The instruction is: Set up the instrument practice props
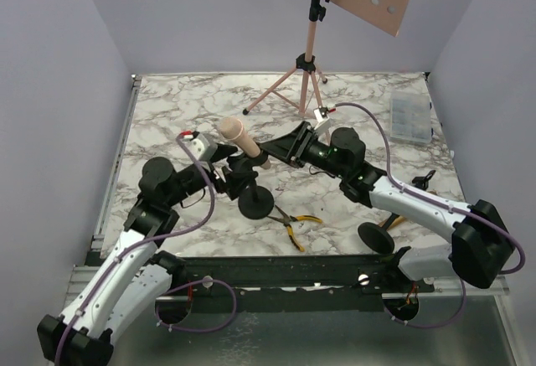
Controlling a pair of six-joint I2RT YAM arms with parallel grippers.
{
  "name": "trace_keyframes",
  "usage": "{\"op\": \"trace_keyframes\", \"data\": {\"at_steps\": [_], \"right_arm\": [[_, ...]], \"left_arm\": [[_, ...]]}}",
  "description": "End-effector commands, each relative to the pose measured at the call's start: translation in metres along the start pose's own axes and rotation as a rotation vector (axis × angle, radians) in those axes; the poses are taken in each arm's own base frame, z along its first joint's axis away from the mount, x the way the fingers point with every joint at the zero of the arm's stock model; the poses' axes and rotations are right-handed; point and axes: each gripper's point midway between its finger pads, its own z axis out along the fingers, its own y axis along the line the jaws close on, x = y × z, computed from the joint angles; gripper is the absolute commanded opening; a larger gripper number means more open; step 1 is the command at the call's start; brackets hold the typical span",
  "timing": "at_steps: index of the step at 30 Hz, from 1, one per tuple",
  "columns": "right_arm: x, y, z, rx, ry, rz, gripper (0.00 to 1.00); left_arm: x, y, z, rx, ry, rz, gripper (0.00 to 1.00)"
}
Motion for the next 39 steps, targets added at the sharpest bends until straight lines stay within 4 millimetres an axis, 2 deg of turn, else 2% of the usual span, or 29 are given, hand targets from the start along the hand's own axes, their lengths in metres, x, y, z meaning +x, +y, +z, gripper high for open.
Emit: {"op": "trace_keyframes", "data": {"at_steps": [1,5,10,12,16,20,23,25,26,30,33,36,39], "right_arm": [[-0.011,0.022,0.016,-0.057,-0.025,0.033,0.00],[-0.028,0.042,0.027,-0.111,-0.078,0.034,0.00],[-0.063,0.073,0.035,-0.172,-0.165,0.014,0.00],[-0.077,0.078,0.037,-0.188,-0.198,0.013,0.00],[-0.108,0.076,0.042,-0.218,-0.254,0.013,0.00],[-0.141,0.058,0.048,-0.219,-0.305,0.026,0.00],[-0.159,0.030,0.054,-0.186,-0.305,0.047,0.00],[-0.159,0.021,0.059,-0.178,-0.257,-0.042,0.00],[-0.158,0.010,0.062,-0.122,-0.243,-0.092,0.00],[-0.140,-0.014,0.056,-0.061,-0.170,-0.291,0.03],[-0.120,-0.031,0.050,-0.052,-0.094,-0.436,0.23],[-0.100,-0.065,0.046,-0.012,-0.017,-0.544,0.47],[-0.088,-0.108,0.043,0.111,0.043,-0.598,0.56]], "left_arm": [[-0.046,0.005,-0.027,-0.125,-0.203,0.114,0.99],[-0.061,0.018,-0.043,-0.246,-0.278,0.144,0.99],[-0.076,0.035,-0.070,-0.410,-0.373,0.173,0.99],[-0.079,0.039,-0.076,-0.442,-0.394,0.178,0.99],[-0.078,0.041,-0.075,-0.450,-0.388,0.183,0.99],[-0.074,0.040,-0.069,-0.427,-0.364,0.177,0.99],[-0.071,0.040,-0.066,-0.419,-0.350,0.173,0.99],[-0.070,0.041,-0.064,-0.418,-0.341,0.171,0.99],[-0.068,0.041,-0.064,-0.417,-0.337,0.167,0.99],[-0.060,0.040,-0.052,-0.377,-0.300,0.137,0.99],[-0.056,0.038,-0.043,-0.337,-0.273,0.124,0.98],[-0.052,0.037,-0.038,-0.318,-0.252,0.118,0.98],[-0.053,0.038,-0.039,-0.322,-0.255,0.120,0.98]]}}
